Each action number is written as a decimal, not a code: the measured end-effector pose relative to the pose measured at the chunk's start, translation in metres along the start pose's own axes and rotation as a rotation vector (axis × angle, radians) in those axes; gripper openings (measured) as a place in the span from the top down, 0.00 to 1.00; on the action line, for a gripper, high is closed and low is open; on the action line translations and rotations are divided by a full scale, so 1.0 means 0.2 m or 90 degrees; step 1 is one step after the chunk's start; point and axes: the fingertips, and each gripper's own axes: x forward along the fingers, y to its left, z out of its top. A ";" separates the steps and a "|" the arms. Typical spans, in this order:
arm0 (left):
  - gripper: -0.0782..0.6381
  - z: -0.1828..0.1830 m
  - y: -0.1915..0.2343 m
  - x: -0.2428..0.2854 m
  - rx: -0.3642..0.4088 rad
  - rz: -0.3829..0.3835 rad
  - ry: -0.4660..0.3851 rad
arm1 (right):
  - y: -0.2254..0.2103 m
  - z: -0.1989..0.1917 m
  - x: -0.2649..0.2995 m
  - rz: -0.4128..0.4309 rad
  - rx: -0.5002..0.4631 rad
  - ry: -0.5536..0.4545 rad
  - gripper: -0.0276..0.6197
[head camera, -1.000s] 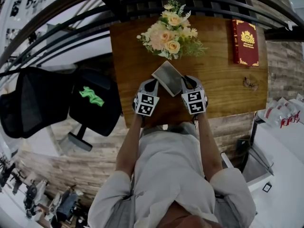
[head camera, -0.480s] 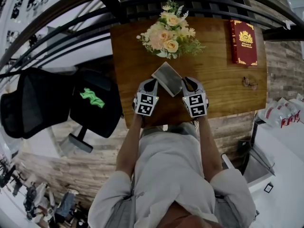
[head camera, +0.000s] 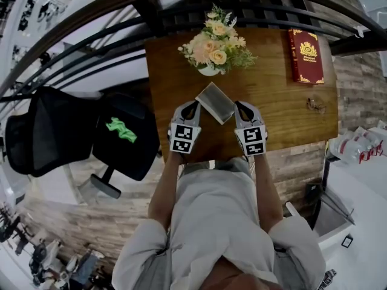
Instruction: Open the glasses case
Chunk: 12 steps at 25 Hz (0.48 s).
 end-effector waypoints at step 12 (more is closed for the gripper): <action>0.86 0.22 -0.06 -0.31 0.024 -0.001 -0.099 | 0.13 0.21 -0.26 -0.038 -0.034 -0.100 0.95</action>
